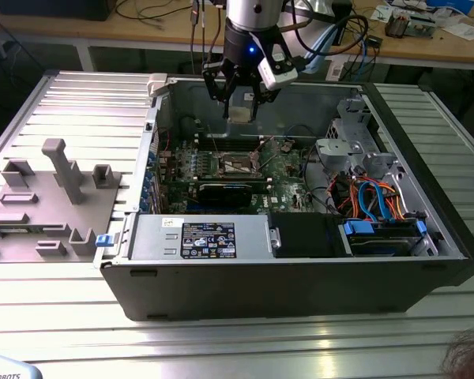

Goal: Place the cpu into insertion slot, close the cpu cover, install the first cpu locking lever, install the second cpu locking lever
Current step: 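Place the cpu into insertion slot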

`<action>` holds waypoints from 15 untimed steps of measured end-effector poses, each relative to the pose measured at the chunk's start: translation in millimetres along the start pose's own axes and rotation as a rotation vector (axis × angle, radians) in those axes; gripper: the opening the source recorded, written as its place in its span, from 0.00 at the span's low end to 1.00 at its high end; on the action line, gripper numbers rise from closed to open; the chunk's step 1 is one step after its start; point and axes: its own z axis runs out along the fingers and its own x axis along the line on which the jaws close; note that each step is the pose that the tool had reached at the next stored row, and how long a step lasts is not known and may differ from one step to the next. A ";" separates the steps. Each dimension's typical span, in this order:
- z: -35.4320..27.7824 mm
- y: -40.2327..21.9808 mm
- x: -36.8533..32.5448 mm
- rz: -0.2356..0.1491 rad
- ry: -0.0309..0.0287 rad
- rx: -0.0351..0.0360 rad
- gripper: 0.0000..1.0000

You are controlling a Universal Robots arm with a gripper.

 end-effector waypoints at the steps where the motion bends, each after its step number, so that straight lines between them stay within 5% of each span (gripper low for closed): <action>1: 0.1 0.0 0.0 0.000 0.0000 0.0000 0.54; 11: 5.5 -0.5 -2.7 0.000 0.0001 0.0035 0.54; 12: 6.3 -0.6 -2.8 -0.001 0.0001 0.0091 0.54; 14: 7.4 -0.7 -2.9 -0.002 0.0002 0.0392 0.54; 15: 8.2 -0.8 -3.3 -0.003 0.0002 0.0463 0.54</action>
